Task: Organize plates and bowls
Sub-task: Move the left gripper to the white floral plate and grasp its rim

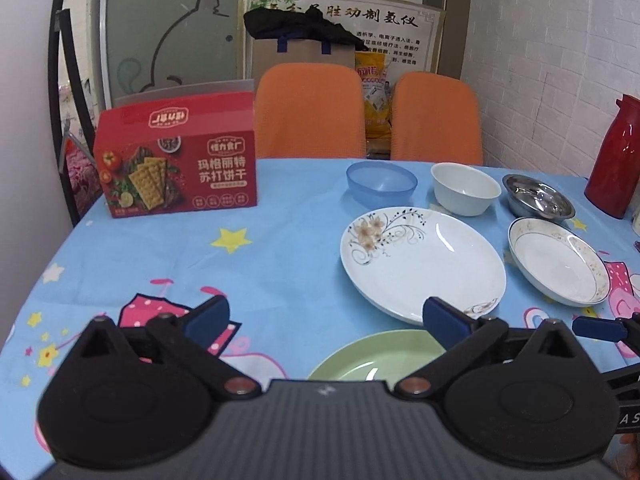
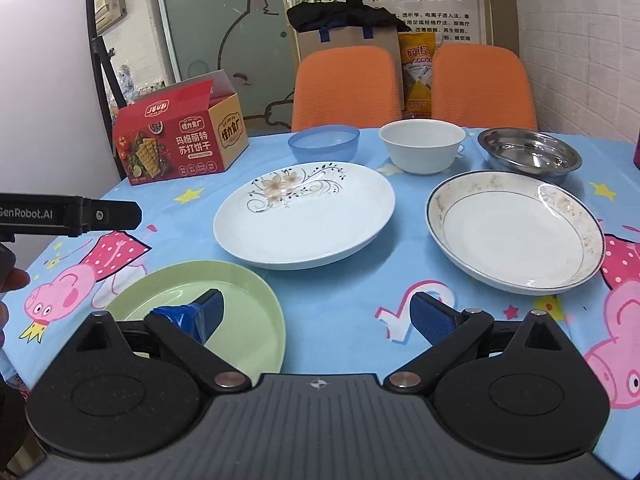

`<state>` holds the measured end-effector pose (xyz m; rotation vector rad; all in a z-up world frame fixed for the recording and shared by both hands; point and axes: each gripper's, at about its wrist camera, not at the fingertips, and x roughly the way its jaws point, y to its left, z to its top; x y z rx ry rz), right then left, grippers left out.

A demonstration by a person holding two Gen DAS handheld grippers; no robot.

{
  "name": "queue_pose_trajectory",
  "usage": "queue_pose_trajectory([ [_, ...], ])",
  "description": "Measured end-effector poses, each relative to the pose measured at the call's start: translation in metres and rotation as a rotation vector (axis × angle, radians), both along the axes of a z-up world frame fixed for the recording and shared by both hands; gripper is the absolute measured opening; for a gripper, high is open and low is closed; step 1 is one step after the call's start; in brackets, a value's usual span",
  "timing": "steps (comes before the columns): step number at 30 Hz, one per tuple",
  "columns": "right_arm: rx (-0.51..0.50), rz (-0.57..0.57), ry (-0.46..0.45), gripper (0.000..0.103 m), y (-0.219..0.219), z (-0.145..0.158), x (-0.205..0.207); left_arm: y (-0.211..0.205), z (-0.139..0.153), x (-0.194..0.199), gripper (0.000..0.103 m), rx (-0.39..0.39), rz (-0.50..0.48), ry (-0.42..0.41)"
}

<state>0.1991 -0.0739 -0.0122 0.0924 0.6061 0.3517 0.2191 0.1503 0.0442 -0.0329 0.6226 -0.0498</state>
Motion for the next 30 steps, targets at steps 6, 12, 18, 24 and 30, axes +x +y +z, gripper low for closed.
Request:
queue_pose_trajectory([
  [6, -0.012, 0.008, 0.014, 0.088, -0.004, -0.002, 0.016, -0.001, -0.006, 0.035, 0.102, -0.055, -0.015, 0.024],
  [12, -0.011, 0.007, 0.039, 0.088, -0.004, -0.007, 0.043, 0.002, -0.015, 0.073, 0.102, -0.191, -0.020, 0.096],
  [18, -0.002, 0.029, 0.070, 0.088, 0.003, -0.012, 0.075, 0.000, -0.026, 0.114, 0.102, -0.146, -0.035, 0.153],
  [24, 0.001, 0.051, 0.099, 0.088, 0.014, -0.015, 0.107, -0.003, -0.039, 0.145, 0.102, -0.152, -0.094, 0.210],
  [30, -0.012, 0.059, 0.116, 0.088, 0.021, -0.019, 0.127, -0.014, -0.042, 0.152, 0.102, -0.120, -0.113, 0.202],
])
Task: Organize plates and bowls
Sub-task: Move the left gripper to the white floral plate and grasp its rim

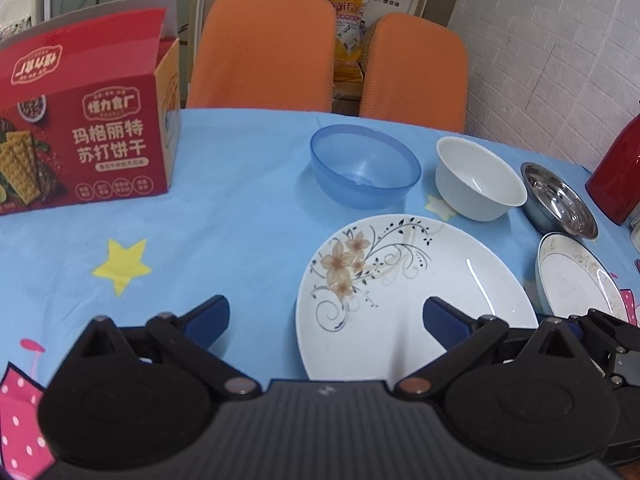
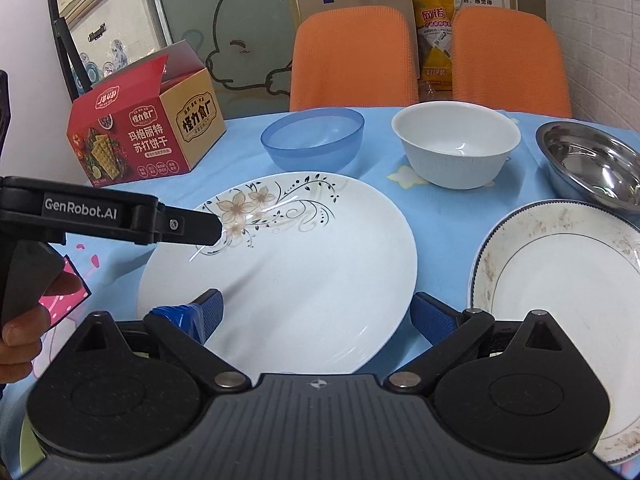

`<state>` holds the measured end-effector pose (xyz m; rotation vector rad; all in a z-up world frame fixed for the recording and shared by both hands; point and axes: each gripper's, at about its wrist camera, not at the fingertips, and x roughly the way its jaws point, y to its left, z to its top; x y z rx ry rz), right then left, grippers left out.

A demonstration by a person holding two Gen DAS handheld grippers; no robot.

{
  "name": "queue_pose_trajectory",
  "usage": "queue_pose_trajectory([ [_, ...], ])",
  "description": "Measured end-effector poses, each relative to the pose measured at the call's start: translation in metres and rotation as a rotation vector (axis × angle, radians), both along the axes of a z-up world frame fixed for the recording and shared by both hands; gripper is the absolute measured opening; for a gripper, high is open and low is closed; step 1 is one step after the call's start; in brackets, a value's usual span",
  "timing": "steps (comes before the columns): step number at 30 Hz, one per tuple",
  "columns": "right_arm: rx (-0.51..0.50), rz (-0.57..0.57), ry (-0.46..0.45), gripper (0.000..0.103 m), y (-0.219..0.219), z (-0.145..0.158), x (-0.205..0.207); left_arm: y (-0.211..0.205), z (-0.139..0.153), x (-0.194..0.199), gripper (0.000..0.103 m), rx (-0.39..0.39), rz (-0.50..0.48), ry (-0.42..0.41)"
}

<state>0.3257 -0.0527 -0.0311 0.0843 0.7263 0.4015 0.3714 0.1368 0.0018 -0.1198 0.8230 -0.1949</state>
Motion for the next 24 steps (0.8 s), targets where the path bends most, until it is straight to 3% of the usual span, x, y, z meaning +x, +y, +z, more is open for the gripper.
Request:
queue_pose_trajectory([
  [12, -0.033, 0.004, -0.005, 0.088, 0.008, -0.006, 0.013, -0.021, -0.007, 0.005, 0.103, 0.045, -0.036, -0.010],
  [24, -0.107, 0.024, -0.081, 0.090, 0.018, -0.014, 0.015, -0.025, -0.021, 0.013, 0.103, 0.056, -0.040, 0.026],
])
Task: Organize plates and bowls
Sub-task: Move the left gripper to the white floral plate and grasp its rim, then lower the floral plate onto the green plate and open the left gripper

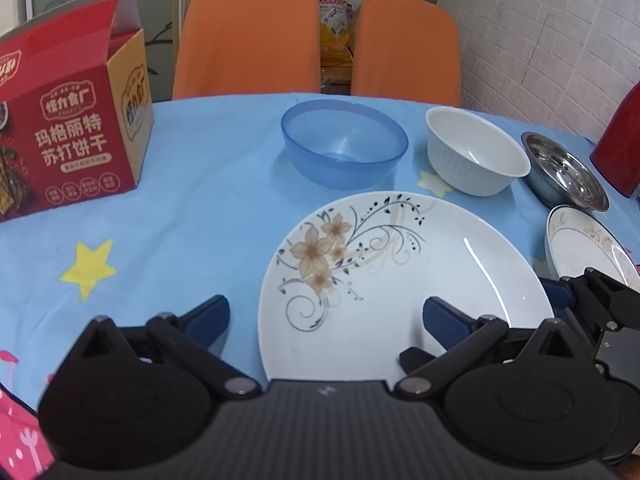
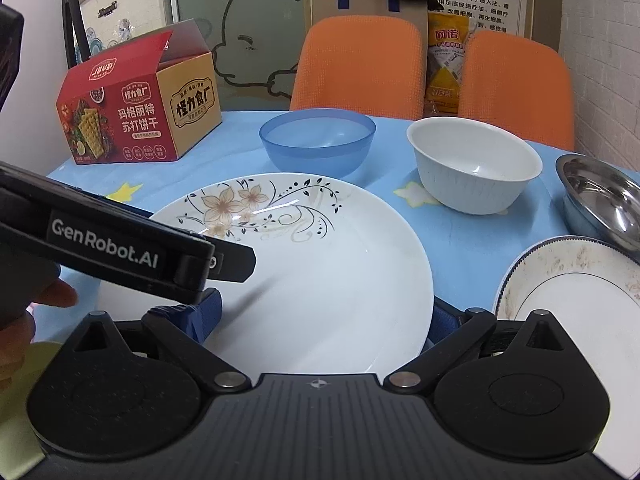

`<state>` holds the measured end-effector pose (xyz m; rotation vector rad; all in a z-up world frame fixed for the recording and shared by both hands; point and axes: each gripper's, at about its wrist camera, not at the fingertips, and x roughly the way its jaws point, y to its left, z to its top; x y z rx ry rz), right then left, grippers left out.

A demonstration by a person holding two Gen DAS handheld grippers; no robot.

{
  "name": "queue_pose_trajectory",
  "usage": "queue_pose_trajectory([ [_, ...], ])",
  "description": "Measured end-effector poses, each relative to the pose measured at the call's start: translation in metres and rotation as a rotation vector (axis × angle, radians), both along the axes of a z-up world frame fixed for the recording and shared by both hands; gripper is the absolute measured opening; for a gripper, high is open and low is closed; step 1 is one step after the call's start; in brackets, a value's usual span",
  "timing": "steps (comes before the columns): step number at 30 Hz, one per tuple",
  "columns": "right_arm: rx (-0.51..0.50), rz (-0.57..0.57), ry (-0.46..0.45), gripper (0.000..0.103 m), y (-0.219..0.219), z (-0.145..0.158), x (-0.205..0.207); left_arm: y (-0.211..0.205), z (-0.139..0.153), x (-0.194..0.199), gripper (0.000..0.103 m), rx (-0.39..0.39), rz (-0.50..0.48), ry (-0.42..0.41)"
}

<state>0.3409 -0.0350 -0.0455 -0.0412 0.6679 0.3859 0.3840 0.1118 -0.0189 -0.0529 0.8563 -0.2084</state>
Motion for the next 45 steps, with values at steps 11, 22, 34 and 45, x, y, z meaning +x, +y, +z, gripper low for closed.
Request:
queue_pose_trajectory([
  [11, 0.000, 0.002, -0.020, 0.091, 0.002, -0.002, 0.001, -0.008, -0.006, 0.004, 0.103, 0.035, -0.016, 0.002],
  [22, 0.005, 0.015, -0.023, 0.089, 0.003, -0.002, 0.002, -0.018, -0.008, 0.002, 0.090, 0.055, -0.010, -0.030],
  [34, 0.073, -0.023, -0.027, 0.086, -0.005, 0.025, -0.017, -0.016, 0.033, -0.018, 0.066, 0.009, 0.017, -0.044],
  [45, 0.061, -0.002, -0.048, 0.086, 0.008, 0.052, -0.070, 0.004, 0.055, -0.077, 0.066, -0.018, 0.050, -0.034],
])
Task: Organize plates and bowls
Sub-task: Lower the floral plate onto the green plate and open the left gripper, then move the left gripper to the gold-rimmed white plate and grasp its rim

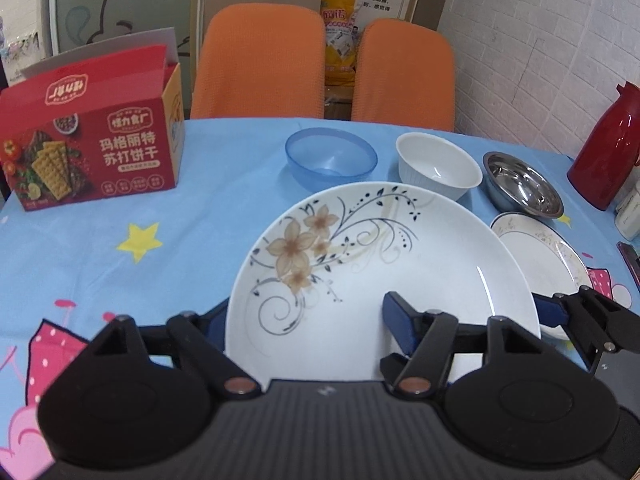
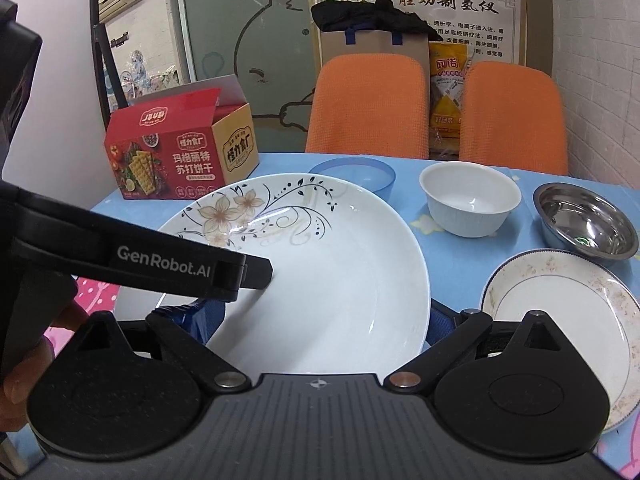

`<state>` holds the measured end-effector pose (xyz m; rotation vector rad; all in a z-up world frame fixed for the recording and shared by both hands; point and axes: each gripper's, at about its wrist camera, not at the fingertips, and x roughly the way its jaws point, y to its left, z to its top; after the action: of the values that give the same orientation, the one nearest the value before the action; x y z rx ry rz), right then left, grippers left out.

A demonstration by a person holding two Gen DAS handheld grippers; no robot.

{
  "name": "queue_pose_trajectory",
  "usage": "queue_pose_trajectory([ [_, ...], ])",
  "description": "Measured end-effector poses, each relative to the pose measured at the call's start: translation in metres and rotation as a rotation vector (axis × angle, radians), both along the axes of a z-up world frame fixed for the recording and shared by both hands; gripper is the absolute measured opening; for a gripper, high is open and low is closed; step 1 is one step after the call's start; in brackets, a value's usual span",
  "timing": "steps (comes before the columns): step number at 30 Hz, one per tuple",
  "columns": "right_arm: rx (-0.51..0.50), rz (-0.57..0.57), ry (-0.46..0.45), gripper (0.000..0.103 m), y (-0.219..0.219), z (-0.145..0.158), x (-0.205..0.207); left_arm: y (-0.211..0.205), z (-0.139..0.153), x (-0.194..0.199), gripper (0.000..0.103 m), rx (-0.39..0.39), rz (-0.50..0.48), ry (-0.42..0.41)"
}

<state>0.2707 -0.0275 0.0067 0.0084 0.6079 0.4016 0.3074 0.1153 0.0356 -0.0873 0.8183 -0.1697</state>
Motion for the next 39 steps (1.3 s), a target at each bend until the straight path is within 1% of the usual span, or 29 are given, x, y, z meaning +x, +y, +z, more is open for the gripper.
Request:
queue_pose_trajectory([
  [6, 0.018, 0.012, 0.048, 0.087, 0.009, -0.010, -0.046, 0.010, -0.017, -0.053, 0.066, 0.006, 0.014, 0.042],
  [9, 0.021, 0.011, 0.072, 0.087, 0.014, -0.018, -0.065, 0.014, -0.027, -0.076, 0.066, 0.015, 0.022, 0.050],
  [13, 0.010, 0.019, 0.080, 0.087, 0.023, -0.029, -0.081, 0.022, -0.037, -0.090, 0.066, 0.009, 0.036, 0.056],
  [14, 0.003, 0.022, 0.078, 0.087, 0.025, -0.032, -0.083, 0.025, -0.040, -0.092, 0.066, -0.007, 0.033, 0.056],
  [16, -0.018, 0.018, 0.057, 0.087, 0.028, -0.035, -0.087, 0.027, -0.044, -0.093, 0.066, -0.019, 0.032, 0.065],
  [18, -0.016, 0.024, 0.069, 0.087, 0.028, -0.040, -0.084, 0.026, -0.048, -0.093, 0.066, -0.008, 0.025, 0.058],
  [19, -0.034, 0.031, 0.086, 0.087, 0.029, -0.043, -0.081, 0.027, -0.048, -0.094, 0.067, -0.018, 0.025, 0.053],
  [21, -0.060, 0.045, 0.057, 0.086, 0.030, -0.044, -0.083, 0.030, -0.049, -0.094, 0.069, -0.041, 0.024, 0.051],
  [22, -0.061, 0.045, 0.047, 0.085, 0.029, -0.042, -0.083, 0.033, -0.048, -0.095, 0.072, -0.061, 0.027, 0.049],
  [24, -0.036, 0.035, 0.030, 0.085, 0.022, -0.037, -0.083, 0.040, -0.044, -0.096, 0.073, -0.094, 0.040, 0.037],
  [25, -0.024, 0.029, 0.030, 0.085, 0.017, -0.035, -0.083, 0.041, -0.039, -0.097, 0.077, -0.092, 0.042, 0.017],
  [27, 0.005, 0.001, 0.021, 0.086, 0.007, -0.031, -0.082, 0.041, -0.028, -0.101, 0.082, -0.064, 0.054, -0.043],
  [29, 0.051, -0.020, 0.035, 0.086, -0.005, -0.028, -0.079, 0.040, -0.017, -0.102, 0.082, -0.032, 0.055, -0.095],
  [31, 0.106, -0.047, 0.050, 0.087, -0.018, -0.028, -0.076, 0.036, -0.009, -0.099, 0.092, -0.008, 0.049, -0.121],
  [32, 0.122, -0.058, 0.063, 0.087, -0.024, -0.028, -0.074, 0.034, -0.005, -0.096, 0.092, 0.002, 0.046, -0.134],
  [33, 0.125, -0.070, 0.075, 0.087, -0.029, -0.028, -0.072, 0.030, -0.003, -0.093, 0.093, 0.014, 0.039, -0.140],
  [35, 0.123, -0.103, 0.068, 0.087, -0.041, -0.028, -0.071, 0.020, 0.000, -0.084, 0.093, 0.043, 0.020, -0.148],
  [38, 0.115, -0.160, 0.063, 0.087, -0.064, -0.027, -0.068, 0.003, -0.001, -0.069, 0.094, 0.060, -0.004, -0.134],
  [39, 0.112, -0.181, 0.061, 0.087, -0.072, -0.026, -0.067, -0.005, -0.001, -0.063, 0.097, 0.066, -0.015, -0.127],
])
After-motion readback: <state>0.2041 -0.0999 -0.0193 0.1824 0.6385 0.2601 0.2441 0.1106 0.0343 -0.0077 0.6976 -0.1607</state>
